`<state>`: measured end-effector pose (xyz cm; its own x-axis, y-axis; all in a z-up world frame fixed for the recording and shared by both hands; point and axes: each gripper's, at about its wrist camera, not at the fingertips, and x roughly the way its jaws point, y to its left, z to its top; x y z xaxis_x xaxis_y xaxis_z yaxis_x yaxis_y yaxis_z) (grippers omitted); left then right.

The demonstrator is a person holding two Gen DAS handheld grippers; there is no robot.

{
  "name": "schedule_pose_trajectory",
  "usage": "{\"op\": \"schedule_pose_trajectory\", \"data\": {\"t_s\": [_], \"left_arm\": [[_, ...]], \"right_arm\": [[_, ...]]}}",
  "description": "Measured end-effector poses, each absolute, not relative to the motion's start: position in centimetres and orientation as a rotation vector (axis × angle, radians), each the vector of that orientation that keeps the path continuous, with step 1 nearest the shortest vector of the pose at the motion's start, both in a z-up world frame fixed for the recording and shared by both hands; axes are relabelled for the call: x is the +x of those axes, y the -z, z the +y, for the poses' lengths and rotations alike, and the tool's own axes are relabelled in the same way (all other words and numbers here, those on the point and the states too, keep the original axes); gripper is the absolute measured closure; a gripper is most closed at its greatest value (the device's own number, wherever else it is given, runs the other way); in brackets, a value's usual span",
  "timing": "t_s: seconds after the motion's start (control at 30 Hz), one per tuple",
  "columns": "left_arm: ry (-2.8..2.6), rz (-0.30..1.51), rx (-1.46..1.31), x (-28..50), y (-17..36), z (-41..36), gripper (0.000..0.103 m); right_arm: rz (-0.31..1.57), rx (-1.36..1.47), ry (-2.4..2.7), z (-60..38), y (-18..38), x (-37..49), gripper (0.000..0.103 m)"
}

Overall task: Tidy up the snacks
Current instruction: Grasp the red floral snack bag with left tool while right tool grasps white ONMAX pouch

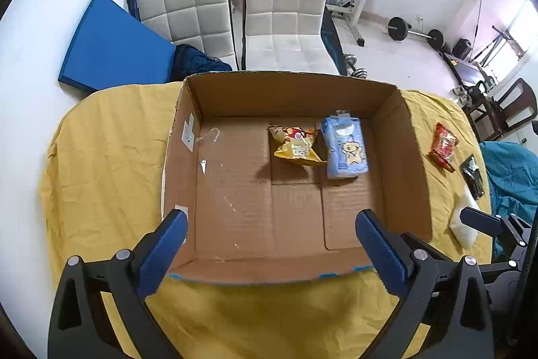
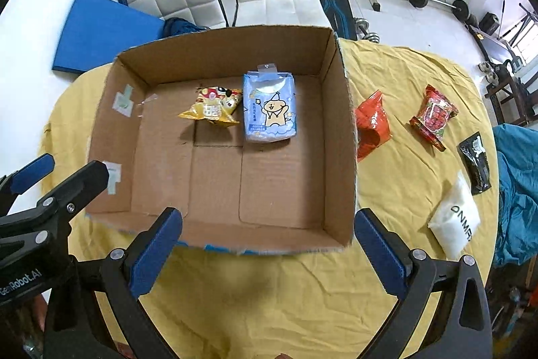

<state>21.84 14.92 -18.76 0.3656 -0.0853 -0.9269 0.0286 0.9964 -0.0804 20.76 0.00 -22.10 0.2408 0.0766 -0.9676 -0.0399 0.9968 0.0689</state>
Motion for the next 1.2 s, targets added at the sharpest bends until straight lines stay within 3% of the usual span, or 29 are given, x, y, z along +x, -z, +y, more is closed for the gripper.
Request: {"op": "schedule_pose_trajectory", "data": {"t_s": [0.43, 0.73, 1.0, 1.2], "left_arm": [[0.095, 1.142, -0.072, 19.9, 14.6, 11.9, 0.001], [0.228, 1.149, 0.019, 21.3, 13.4, 2.2, 0.001], [0.355, 1.262, 0.107, 25.4, 17.3, -9.3, 0.001], [0.355, 1.344, 0.190, 26.9, 21.7, -14.5, 0.001]], "right_arm": [[1.295, 0.121, -0.147, -3.8, 18.5, 18.3, 0.000], [1.333, 0.296, 0.050, -18.2, 19.6, 17.1, 0.000], [1.493, 0.483, 0.341, -34.1, 28.8, 16.2, 0.000], [1.569, 0.676, 0.379, -37.8, 36.8, 16.6, 0.000]]}}
